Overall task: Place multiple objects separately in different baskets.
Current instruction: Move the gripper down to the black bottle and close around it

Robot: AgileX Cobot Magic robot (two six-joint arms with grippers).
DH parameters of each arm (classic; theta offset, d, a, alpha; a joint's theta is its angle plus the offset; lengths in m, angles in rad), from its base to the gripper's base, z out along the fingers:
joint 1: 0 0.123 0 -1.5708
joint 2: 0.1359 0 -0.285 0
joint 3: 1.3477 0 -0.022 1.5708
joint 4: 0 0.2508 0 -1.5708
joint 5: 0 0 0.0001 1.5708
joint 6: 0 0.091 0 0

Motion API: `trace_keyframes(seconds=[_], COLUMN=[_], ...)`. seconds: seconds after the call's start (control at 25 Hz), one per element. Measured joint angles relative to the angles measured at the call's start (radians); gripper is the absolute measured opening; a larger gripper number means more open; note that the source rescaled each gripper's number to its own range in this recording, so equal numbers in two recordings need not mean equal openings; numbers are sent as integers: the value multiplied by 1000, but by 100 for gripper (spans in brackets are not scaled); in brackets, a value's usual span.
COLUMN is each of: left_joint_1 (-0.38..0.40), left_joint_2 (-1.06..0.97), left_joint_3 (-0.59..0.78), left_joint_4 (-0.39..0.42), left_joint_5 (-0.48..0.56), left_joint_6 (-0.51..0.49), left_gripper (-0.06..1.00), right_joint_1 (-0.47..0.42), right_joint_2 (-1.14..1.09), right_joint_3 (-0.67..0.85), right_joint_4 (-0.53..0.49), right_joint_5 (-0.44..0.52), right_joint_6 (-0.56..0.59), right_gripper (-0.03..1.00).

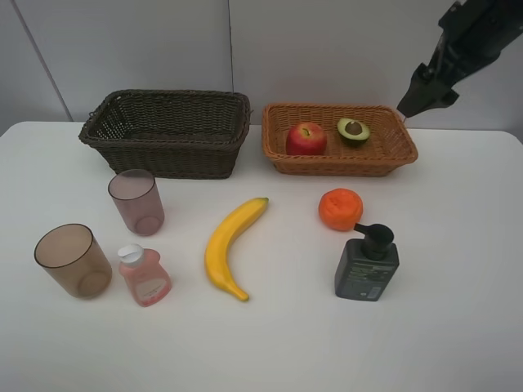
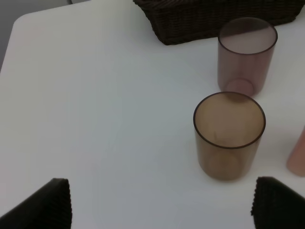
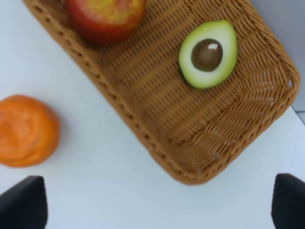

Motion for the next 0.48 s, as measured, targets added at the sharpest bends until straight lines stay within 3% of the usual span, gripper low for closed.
trace_keyframes(seconds=[0.24,0.48], left_joint_1=[0,0], left_joint_2=[0,0], left_joint_3=[0,0], left_joint_4=[0,0], left_joint_5=[0,0], left_joint_6=[0,0], left_gripper=[100,100], right_joint_1=[48,151], right_joint_2=[-113,-140], right_joint_3=[24,24], right_joint_4=[-64,-78], right_joint_5=[151,279], right_joint_6=[-14,-15], right_gripper=[99,99])
